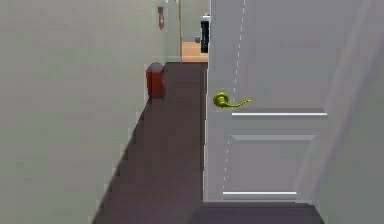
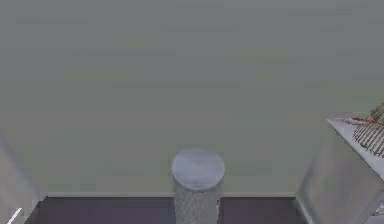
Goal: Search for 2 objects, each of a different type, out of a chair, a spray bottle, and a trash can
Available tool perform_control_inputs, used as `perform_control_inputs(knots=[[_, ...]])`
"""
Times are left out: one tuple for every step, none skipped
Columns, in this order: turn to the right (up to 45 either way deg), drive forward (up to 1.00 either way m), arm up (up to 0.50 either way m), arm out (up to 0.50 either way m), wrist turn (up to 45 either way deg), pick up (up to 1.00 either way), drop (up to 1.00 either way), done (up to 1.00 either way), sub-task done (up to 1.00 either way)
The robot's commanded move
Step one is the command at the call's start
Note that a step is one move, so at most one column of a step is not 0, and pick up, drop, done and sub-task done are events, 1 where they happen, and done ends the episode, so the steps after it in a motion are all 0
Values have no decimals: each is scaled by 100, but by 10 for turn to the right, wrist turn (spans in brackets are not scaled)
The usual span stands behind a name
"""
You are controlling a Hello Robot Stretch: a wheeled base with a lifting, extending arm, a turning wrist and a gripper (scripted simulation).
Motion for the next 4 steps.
perform_control_inputs(knots=[[0,15,0,0,0,0,0,0,0],[450,0,0,0,0,0,0,0,0],[450,0,0,0,0,0,0,0,0],[120,0,0,0,0,0,0,0,0]])
